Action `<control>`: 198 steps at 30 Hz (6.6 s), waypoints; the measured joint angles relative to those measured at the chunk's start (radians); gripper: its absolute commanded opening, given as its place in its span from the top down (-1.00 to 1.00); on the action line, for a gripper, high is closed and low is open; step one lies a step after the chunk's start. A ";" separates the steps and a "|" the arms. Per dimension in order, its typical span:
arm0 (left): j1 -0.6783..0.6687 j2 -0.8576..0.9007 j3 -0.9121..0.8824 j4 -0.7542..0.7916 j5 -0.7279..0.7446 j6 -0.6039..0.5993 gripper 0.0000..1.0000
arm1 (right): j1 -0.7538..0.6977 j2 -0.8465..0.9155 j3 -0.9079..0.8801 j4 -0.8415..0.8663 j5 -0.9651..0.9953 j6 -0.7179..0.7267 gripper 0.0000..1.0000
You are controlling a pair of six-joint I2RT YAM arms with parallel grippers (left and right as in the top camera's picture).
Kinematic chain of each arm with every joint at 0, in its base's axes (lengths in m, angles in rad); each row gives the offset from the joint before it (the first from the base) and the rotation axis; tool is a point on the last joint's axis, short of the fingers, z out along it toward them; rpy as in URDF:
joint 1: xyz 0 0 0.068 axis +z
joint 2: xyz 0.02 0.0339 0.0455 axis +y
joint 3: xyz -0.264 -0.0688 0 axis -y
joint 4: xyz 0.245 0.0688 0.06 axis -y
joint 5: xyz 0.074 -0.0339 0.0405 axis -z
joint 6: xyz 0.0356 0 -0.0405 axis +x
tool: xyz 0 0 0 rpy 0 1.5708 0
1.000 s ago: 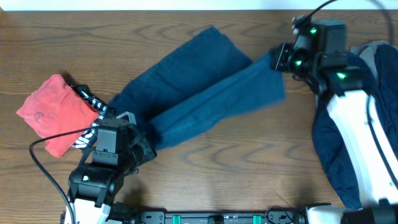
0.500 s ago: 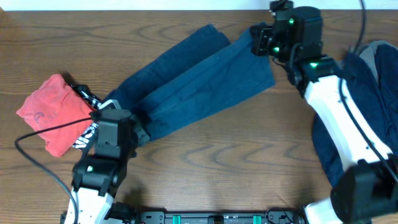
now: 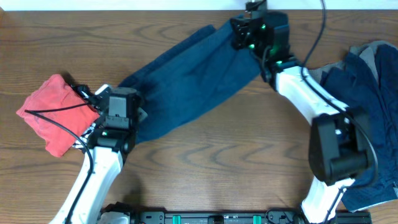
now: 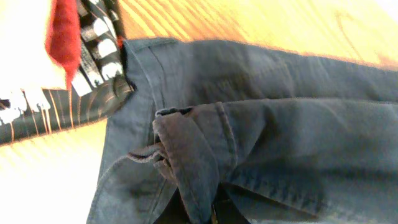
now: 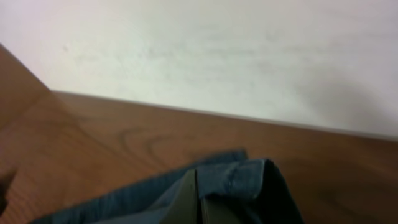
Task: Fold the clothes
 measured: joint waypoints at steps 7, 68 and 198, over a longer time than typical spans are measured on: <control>0.088 0.103 0.000 0.121 -0.040 -0.006 -0.96 | 0.042 0.111 0.000 0.101 0.017 -0.010 -0.26; 0.165 -0.004 0.001 -0.144 0.497 0.181 -0.96 | -0.181 -0.024 0.008 -1.275 0.486 0.097 0.48; -0.452 0.203 0.084 0.410 0.725 -0.112 0.37 | 0.138 -0.301 -0.523 -0.896 0.256 0.003 0.98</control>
